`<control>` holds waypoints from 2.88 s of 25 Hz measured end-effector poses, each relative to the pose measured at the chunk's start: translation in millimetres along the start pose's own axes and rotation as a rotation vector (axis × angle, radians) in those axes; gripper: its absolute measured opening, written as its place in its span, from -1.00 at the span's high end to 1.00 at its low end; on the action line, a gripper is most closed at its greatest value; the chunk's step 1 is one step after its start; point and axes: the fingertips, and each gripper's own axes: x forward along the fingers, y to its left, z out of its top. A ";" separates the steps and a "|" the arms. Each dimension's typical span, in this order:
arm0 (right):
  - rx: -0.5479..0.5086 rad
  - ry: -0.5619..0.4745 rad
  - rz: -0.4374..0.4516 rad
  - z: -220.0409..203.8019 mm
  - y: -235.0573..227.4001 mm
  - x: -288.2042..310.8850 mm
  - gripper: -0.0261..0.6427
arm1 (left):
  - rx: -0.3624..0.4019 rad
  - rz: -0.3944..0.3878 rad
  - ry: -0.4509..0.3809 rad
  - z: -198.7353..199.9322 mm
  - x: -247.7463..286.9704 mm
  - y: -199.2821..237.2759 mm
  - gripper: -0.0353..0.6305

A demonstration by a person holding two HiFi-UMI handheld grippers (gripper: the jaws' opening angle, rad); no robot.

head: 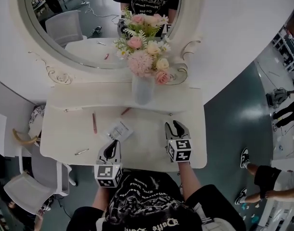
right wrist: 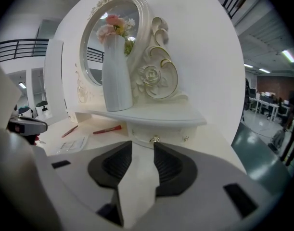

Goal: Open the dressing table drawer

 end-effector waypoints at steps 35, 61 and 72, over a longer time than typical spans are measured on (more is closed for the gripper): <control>-0.053 0.028 -0.119 -2.7 -26.4 49.7 0.46 | -0.025 0.107 0.060 -14.9 -8.3 7.9 0.83; -0.066 0.033 -0.150 -2.8 -23.7 45.0 0.62 | -0.134 0.168 0.041 -25.1 -17.5 24.8 0.83; -0.054 0.047 -0.154 -8.8 -23.0 39.1 0.62 | -0.111 0.157 0.040 -26.1 -18.0 23.5 0.83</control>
